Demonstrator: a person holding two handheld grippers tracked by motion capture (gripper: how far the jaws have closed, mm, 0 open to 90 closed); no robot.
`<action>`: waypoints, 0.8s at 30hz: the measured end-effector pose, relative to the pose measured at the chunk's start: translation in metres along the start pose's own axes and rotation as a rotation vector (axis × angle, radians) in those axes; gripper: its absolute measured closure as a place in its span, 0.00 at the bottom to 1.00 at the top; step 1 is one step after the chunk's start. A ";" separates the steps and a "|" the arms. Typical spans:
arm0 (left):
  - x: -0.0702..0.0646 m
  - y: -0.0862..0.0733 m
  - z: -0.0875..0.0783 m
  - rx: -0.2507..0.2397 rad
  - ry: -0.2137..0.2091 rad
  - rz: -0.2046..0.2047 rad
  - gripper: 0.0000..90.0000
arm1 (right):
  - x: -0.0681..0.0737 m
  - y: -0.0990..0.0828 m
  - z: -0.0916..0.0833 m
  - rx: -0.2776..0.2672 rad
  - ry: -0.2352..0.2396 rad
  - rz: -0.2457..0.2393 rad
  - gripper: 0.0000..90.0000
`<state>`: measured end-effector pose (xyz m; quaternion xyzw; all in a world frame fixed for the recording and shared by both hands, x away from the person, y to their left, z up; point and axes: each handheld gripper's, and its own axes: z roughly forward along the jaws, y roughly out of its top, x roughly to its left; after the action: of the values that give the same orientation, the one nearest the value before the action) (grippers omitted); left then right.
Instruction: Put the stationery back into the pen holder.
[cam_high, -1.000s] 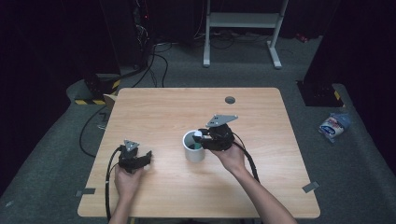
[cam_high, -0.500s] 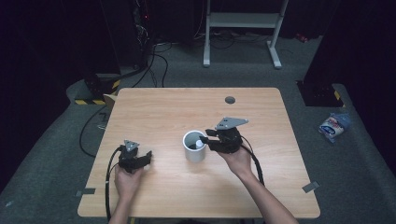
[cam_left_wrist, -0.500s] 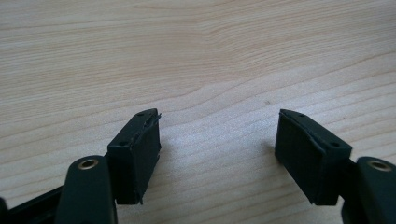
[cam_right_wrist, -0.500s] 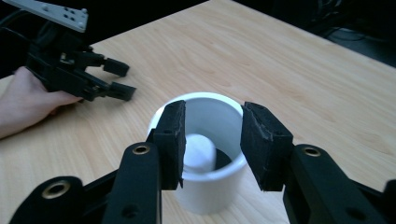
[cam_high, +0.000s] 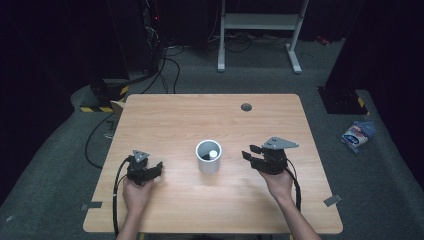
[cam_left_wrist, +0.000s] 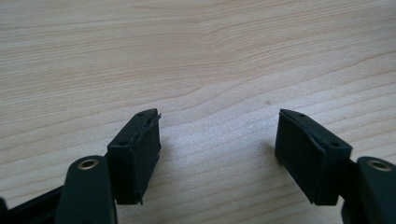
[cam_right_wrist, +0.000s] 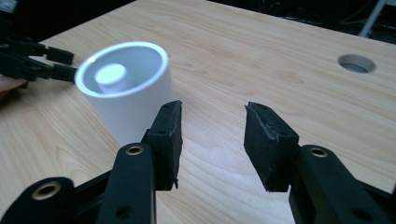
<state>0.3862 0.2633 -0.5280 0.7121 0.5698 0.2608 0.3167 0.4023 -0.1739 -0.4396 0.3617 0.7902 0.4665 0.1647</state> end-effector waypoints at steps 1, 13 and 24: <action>0.000 0.000 0.000 0.000 0.000 -0.001 0.34 | -0.001 -0.002 -0.001 0.000 -0.007 0.007 0.63; 0.000 0.000 0.000 -0.001 0.001 0.000 0.34 | -0.017 -0.026 -0.012 -0.002 -0.056 0.072 0.61; 0.000 0.000 0.000 0.000 -0.001 -0.001 0.34 | -0.025 -0.044 -0.017 0.026 -0.108 0.103 0.59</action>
<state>0.3862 0.2632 -0.5280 0.7119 0.5701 0.2603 0.3168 0.3910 -0.2157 -0.4708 0.4285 0.7665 0.4440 0.1782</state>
